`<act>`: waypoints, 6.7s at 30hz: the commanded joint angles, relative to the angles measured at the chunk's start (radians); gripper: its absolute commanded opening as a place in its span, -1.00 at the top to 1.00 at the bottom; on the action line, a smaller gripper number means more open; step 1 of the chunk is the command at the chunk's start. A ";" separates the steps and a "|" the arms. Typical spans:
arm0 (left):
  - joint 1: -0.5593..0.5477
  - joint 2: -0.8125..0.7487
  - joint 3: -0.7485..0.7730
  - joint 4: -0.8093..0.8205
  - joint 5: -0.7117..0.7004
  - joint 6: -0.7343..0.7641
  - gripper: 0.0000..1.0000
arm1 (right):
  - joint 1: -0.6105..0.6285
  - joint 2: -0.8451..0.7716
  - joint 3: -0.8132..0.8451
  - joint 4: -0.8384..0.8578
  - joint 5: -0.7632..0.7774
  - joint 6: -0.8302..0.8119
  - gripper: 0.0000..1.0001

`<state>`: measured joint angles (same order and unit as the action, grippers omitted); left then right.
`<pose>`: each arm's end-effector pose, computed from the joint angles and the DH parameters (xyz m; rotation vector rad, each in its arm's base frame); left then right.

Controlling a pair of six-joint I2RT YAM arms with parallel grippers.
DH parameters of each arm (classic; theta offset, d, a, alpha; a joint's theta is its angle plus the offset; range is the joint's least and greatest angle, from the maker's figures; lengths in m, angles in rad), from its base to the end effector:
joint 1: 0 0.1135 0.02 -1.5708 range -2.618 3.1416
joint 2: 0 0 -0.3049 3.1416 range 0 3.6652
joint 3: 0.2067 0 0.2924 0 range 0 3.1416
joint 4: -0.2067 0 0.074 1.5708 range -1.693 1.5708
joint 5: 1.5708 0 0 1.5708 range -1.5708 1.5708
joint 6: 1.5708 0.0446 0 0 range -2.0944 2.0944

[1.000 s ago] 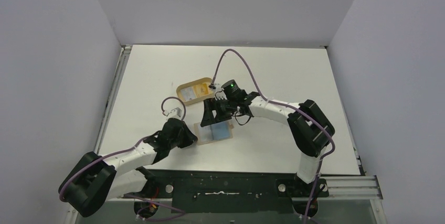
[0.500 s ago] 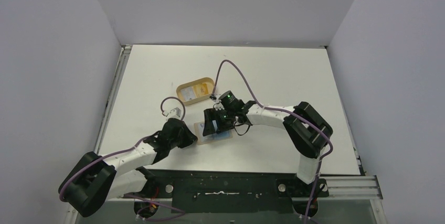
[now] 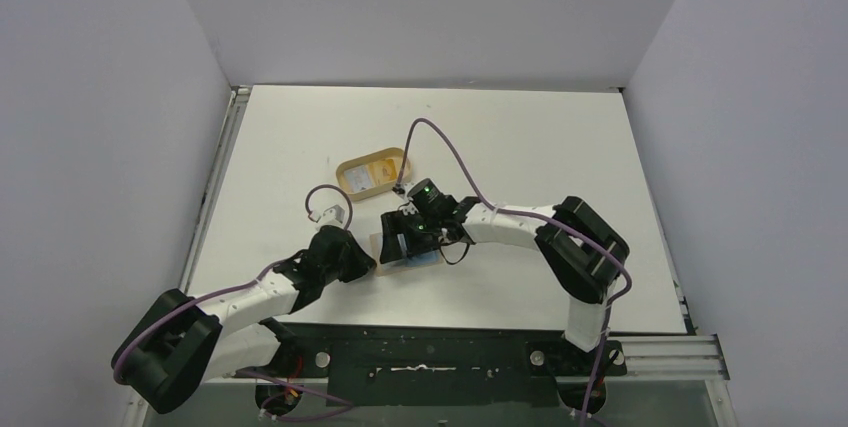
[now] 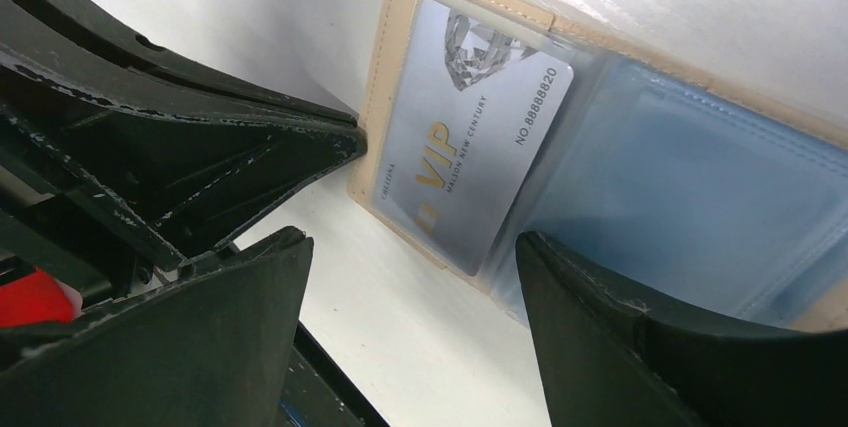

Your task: Take the credit cards out of the card holder

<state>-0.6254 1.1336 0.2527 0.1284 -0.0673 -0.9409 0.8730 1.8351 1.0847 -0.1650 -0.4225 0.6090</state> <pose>0.1686 -0.1181 0.1262 -0.4167 2.3940 -0.6853 0.2557 0.3334 0.1656 -0.5585 2.6893 1.0621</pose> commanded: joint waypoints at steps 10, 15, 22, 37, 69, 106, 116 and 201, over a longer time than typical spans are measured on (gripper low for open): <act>0.006 -0.048 -0.035 -0.069 -0.053 0.008 1.00 | 0.009 0.042 -0.025 0.248 -0.156 0.191 -0.55; 0.006 -0.058 -0.039 -0.074 -0.053 0.008 1.00 | 0.008 0.040 -0.044 0.311 -0.182 0.232 -0.55; 0.006 -0.058 -0.040 -0.072 -0.049 0.008 1.00 | -0.003 0.011 -0.131 0.486 -0.205 0.298 -0.55; 0.006 -0.040 -0.017 -0.083 -0.046 0.017 1.00 | -0.005 0.034 -0.179 0.831 -0.285 0.403 -0.57; 0.007 -0.107 -0.021 -0.127 -0.053 0.026 1.00 | -0.033 0.052 -0.119 0.634 -0.317 0.338 -0.56; 0.009 -0.023 0.010 -0.150 -0.055 0.036 1.00 | -0.212 -0.012 -0.273 0.545 -0.366 0.224 0.28; 0.009 -0.026 0.014 -0.157 -0.054 0.037 1.00 | -0.217 0.019 -0.243 0.554 -0.358 0.228 -0.17; 0.009 -0.100 0.028 -0.204 -0.077 0.057 1.00 | -0.032 0.117 -0.191 0.887 -0.384 0.425 -0.21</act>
<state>-0.6178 1.0317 0.2626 -0.0399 -0.1429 -0.9062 0.8177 1.9697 0.8673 0.6167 -0.7216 1.0115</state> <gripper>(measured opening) 0.004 0.615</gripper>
